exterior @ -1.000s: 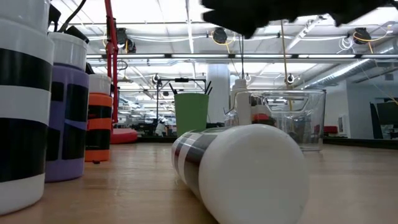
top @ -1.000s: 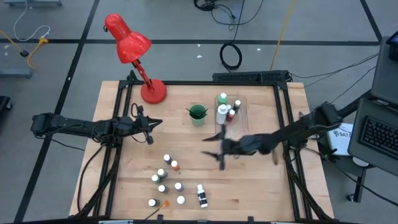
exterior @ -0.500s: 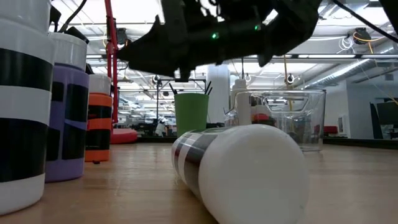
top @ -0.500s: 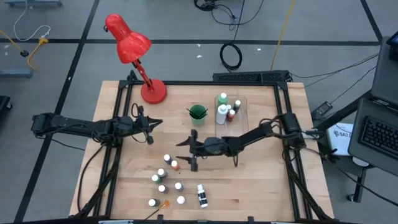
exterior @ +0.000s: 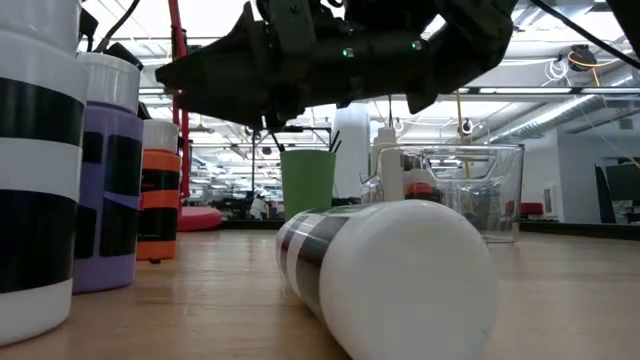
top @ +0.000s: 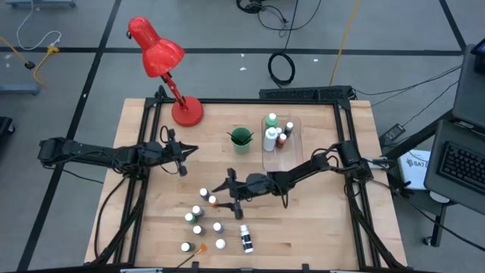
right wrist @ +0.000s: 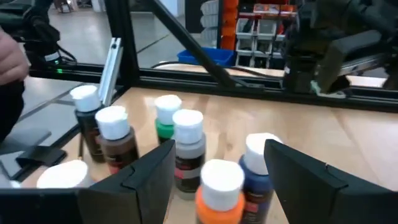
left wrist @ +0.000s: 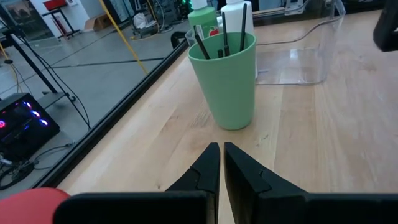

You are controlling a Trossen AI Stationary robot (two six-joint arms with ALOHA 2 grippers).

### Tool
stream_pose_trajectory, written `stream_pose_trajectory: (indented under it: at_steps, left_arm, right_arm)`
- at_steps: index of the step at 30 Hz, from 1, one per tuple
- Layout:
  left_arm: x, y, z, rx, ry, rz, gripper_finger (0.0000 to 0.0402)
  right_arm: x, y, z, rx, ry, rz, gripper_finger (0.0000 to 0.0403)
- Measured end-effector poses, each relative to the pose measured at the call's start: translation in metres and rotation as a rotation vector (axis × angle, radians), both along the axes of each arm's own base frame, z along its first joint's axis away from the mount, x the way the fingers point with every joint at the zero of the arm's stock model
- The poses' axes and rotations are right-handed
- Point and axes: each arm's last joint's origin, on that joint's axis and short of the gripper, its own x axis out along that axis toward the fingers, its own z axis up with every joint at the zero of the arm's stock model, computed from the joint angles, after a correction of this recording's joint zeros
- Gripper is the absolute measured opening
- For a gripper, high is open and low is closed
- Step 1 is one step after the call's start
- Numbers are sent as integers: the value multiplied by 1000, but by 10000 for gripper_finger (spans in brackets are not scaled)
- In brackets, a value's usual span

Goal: Pick & Place Paint Supplies
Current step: Put the blue paint bottle into the transparent bin

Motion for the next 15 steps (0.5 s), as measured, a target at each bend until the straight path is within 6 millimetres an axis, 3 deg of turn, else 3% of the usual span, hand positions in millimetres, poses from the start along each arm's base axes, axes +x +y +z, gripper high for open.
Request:
stream_pose_trajectory:
  at_steps: [10,15]
  left_arm:
    - [0,0,0,0,-1,0,26]
    - [0,0,0,0,-3,0,26]
  right_arm:
    - [2,0,-24,-37,47,-1,240]
    - [4,0,-27,-29,19,-26,240]
